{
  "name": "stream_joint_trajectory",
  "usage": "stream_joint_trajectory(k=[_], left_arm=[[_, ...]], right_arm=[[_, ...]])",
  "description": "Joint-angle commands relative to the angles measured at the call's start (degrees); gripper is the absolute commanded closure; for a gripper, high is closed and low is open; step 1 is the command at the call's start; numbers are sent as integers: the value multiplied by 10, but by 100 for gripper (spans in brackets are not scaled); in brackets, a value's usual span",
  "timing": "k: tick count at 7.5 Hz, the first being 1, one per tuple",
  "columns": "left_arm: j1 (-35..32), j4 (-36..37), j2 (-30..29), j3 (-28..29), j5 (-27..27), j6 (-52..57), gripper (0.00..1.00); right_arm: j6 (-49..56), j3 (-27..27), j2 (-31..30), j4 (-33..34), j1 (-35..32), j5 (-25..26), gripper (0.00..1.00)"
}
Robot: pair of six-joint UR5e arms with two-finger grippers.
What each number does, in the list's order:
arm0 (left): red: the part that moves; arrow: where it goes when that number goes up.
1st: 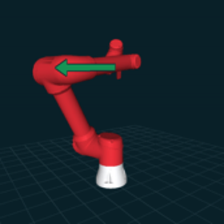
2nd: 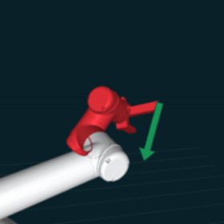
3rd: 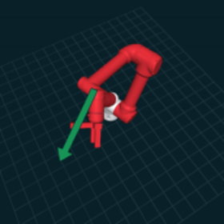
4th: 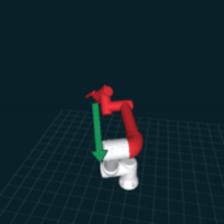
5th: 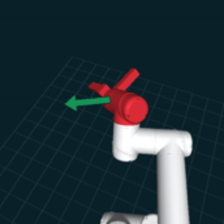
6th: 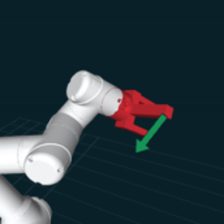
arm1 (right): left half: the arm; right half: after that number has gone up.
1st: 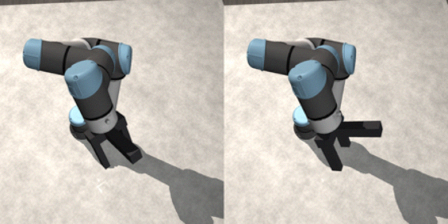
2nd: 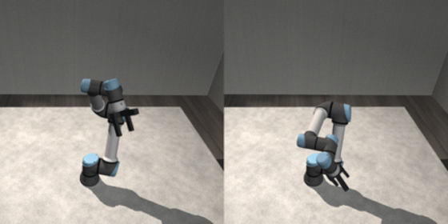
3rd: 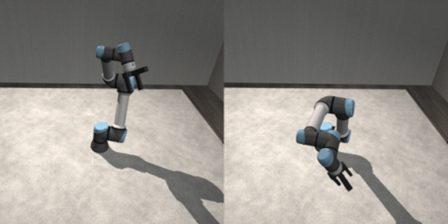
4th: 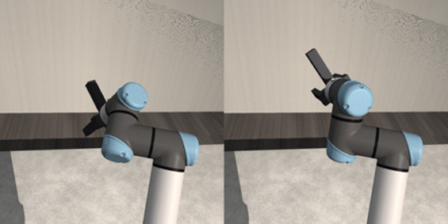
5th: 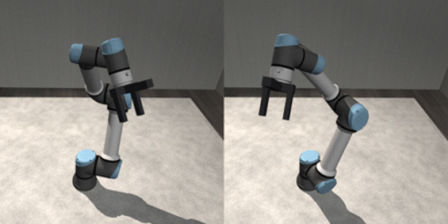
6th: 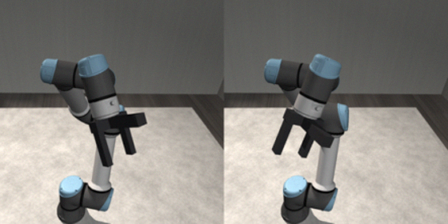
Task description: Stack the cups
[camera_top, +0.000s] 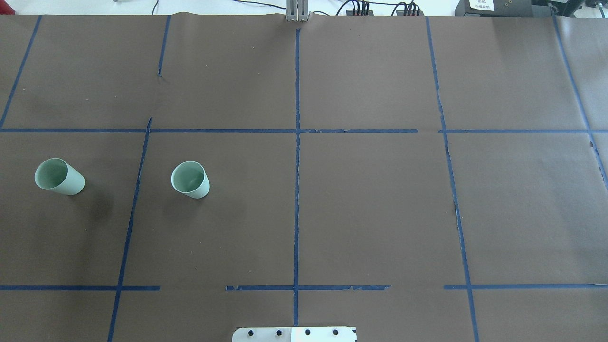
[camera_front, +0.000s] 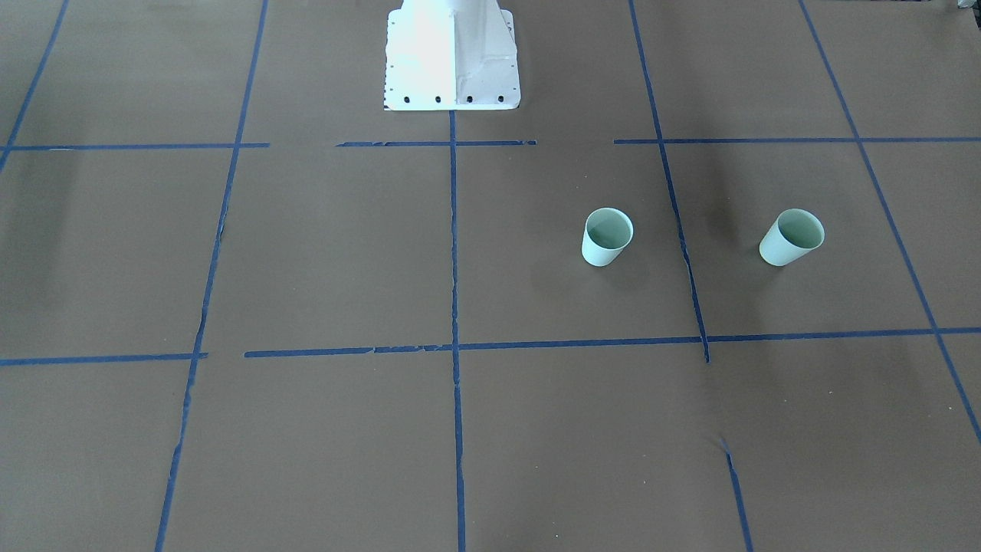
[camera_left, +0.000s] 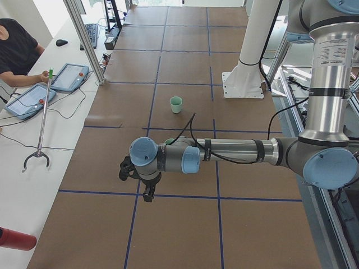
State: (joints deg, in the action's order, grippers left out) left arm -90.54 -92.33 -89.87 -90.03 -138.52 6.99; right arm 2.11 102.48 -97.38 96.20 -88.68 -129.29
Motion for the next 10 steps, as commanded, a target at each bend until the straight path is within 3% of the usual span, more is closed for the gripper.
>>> stream_joint_trajectory(k=[1, 4, 7, 9, 10], left_arm=[[1, 0, -5, -1, 3, 0, 0], [10, -4, -11, -31, -15, 4, 0], [12, -10, -11, -18, -35, 7, 0], [25, -19, -10, -41, -60, -79, 0], [74, -19, -10, -70, -53, -147, 0]], right_arm=[[0, 0, 0, 0, 0, 0, 0], [0, 0, 0, 0, 0, 0, 0], [0, 0, 0, 0, 0, 0, 0], [0, 0, 0, 0, 0, 0, 0], [0, 1, 0, 0, 0, 0, 0]])
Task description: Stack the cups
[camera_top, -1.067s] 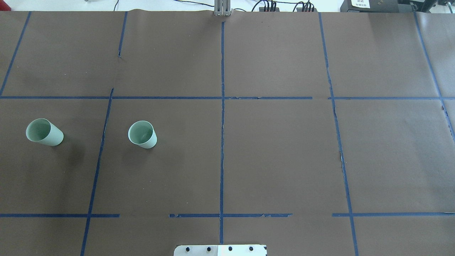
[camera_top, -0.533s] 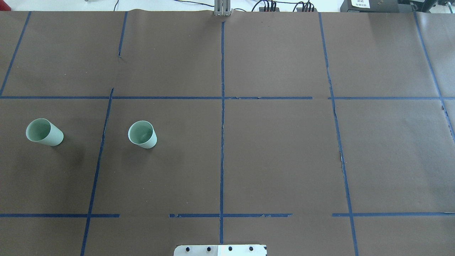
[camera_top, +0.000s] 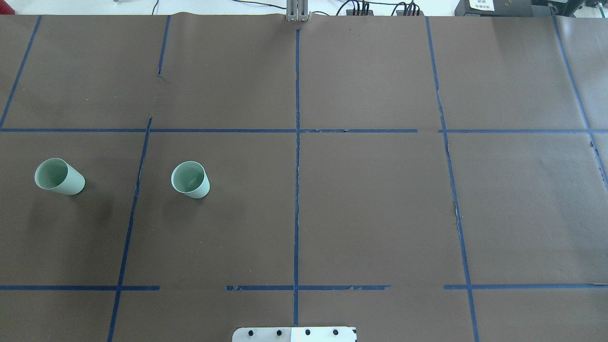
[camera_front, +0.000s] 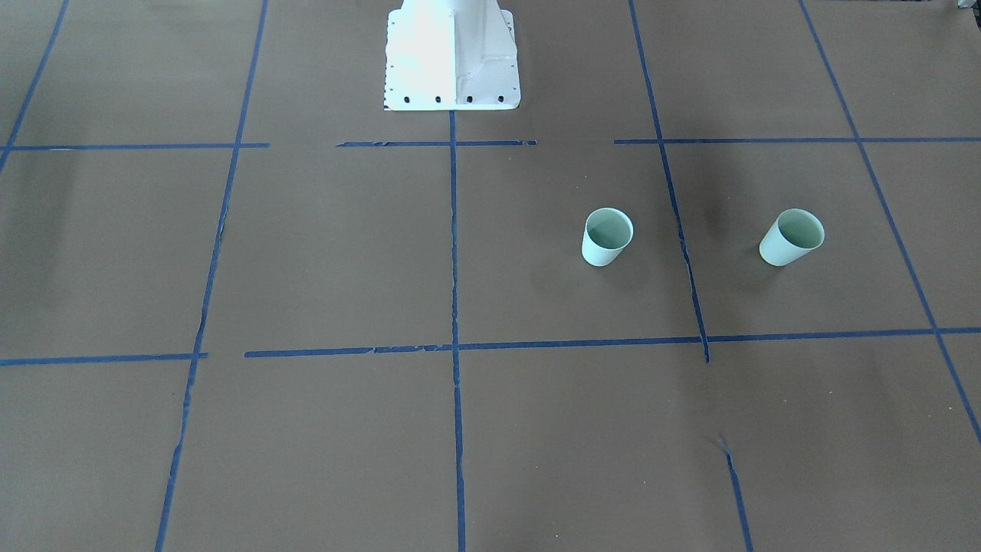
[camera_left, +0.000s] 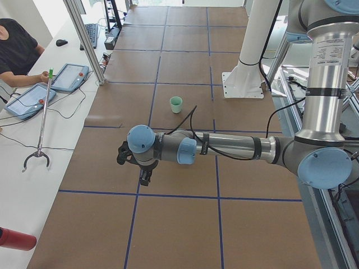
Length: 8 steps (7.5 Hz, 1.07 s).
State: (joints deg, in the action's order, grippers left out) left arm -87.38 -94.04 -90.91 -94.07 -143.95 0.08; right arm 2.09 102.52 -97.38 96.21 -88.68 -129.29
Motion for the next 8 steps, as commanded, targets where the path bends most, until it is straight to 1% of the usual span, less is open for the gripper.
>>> stream_joint_trajectory(k=[1, 2, 3, 4, 5, 6, 8], left_arm=[[79, -9, -1, -43, 36, -133, 0], [110, -43, 1, -46, 56, -188, 0], [143, -86, 6, -46, 94, -256, 0], [191, -127, 7, -38, 128, -337, 0], [218, -149, 8, -35, 144, -372, 0], [223, -155, 8, -25, 143, -374, 0], [241, -155, 8, -25, 138, -376, 0]], right_arm=[[0, 0, 0, 0, 0, 0, 0], [-1, 0, 0, -1, 0, 0, 0], [0, 0, 0, 0, 0, 0, 0], [0, 0, 0, -1, 0, 0, 0], [0, 0, 0, -1, 0, 0, 0], [0, 0, 0, -1, 0, 0, 0], [0, 0, 0, 0, 0, 0, 0]])
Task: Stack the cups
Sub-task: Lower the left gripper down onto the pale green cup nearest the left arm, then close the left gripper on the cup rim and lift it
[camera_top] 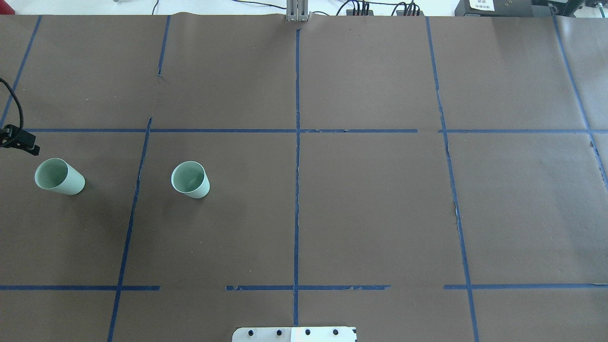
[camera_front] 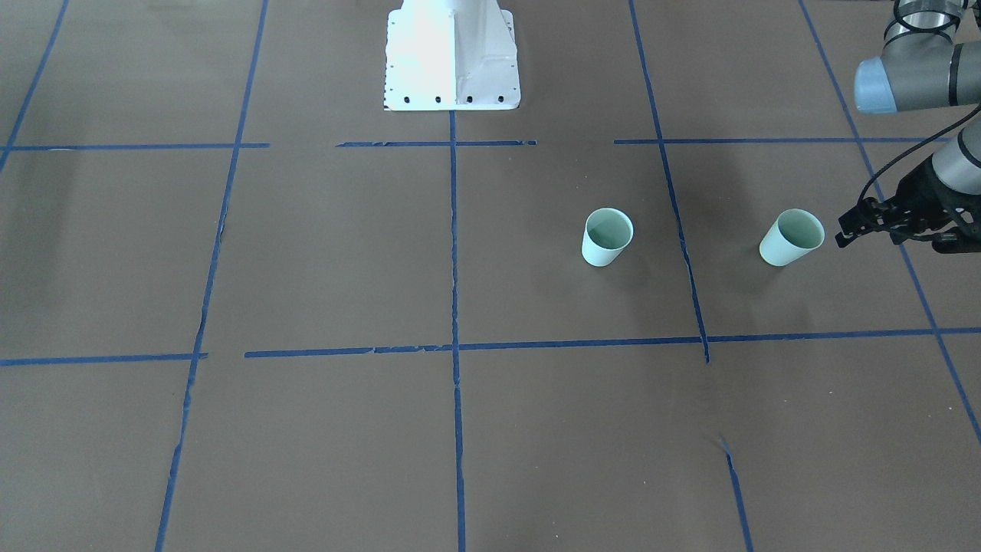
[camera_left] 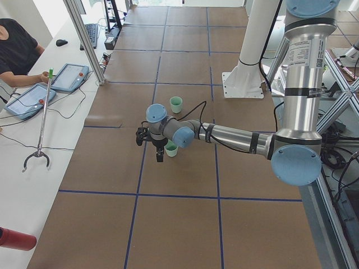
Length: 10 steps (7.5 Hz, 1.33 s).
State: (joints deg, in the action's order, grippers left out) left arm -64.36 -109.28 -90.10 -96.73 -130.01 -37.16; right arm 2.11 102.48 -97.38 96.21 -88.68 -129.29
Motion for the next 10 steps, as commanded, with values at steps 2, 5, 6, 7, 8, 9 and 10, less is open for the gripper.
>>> stream_joint_trajectory(k=[2, 5, 6, 7, 8, 9, 10], left_arm=[[19, -2, 0, -2, -2, -4, 0], [42, -1, 0, -2, -5, -4, 0], [49, -1, 0, 0, -14, -3, 0], [57, -1, 0, 1, -16, -5, 11], [58, -1, 0, 1, -16, -14, 46], [58, -1, 0, 1, -16, -17, 72], [58, -1, 0, 0, -16, -17, 95]], right_arm=[[0, 0, 0, 0, 0, 0, 0], [0, 0, 0, 0, 0, 0, 0], [0, 0, 0, 0, 0, 0, 0], [0, 0, 0, -1, 0, 0, 0], [-1, 0, 0, -1, 0, 0, 0], [0, 0, 0, 0, 0, 0, 0], [0, 0, 0, -1, 0, 0, 0]])
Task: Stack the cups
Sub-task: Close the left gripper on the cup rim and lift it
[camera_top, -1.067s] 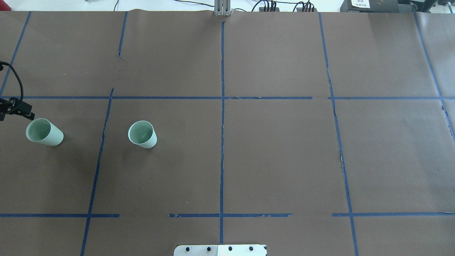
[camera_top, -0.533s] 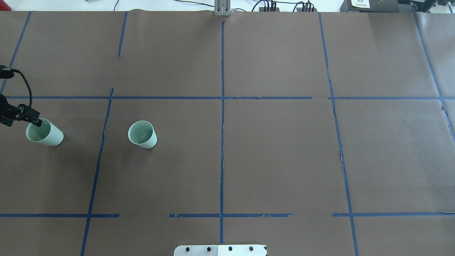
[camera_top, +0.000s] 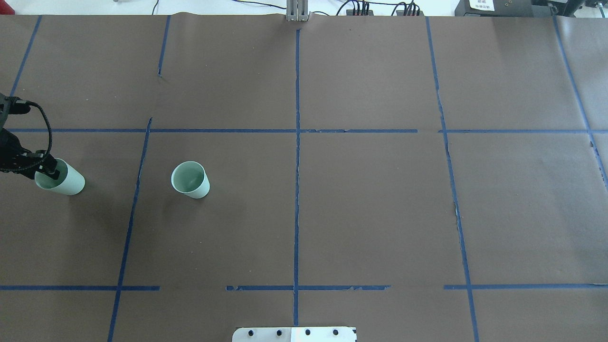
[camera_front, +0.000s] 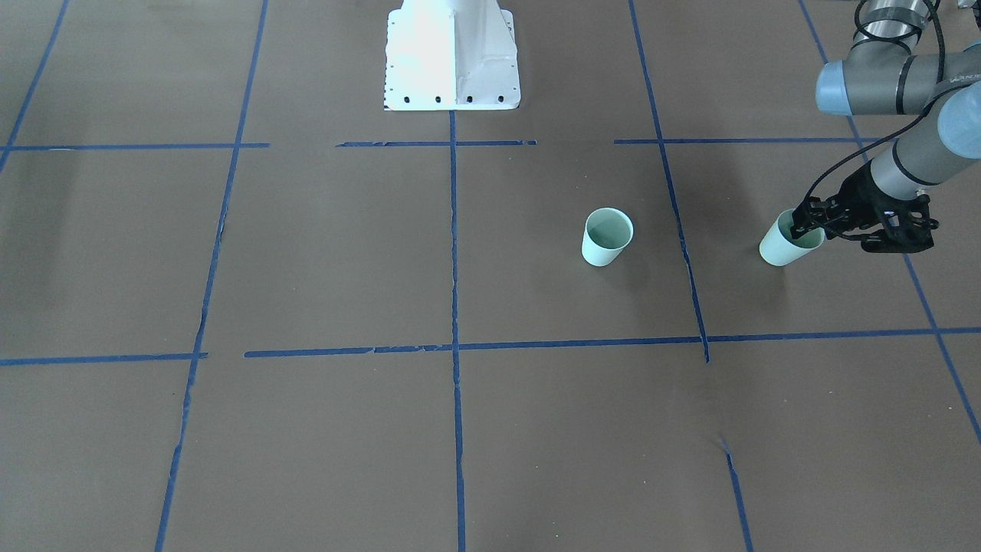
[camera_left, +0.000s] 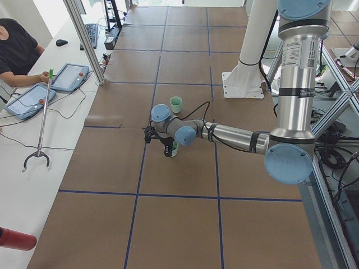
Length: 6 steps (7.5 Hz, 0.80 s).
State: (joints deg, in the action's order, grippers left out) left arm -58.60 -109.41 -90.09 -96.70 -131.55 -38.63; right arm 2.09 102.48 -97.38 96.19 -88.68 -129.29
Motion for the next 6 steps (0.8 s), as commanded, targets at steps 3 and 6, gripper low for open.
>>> stream_joint_trajectory(k=[3, 6], left_arm=[[-10, 27, 3, -36, -15, -1, 100], [-80, 279, -35, -181, -24, 34, 100]], right_arm=[[0, 0, 0, 0, 0, 0, 0], [0, 1, 0, 0, 0, 0, 0]])
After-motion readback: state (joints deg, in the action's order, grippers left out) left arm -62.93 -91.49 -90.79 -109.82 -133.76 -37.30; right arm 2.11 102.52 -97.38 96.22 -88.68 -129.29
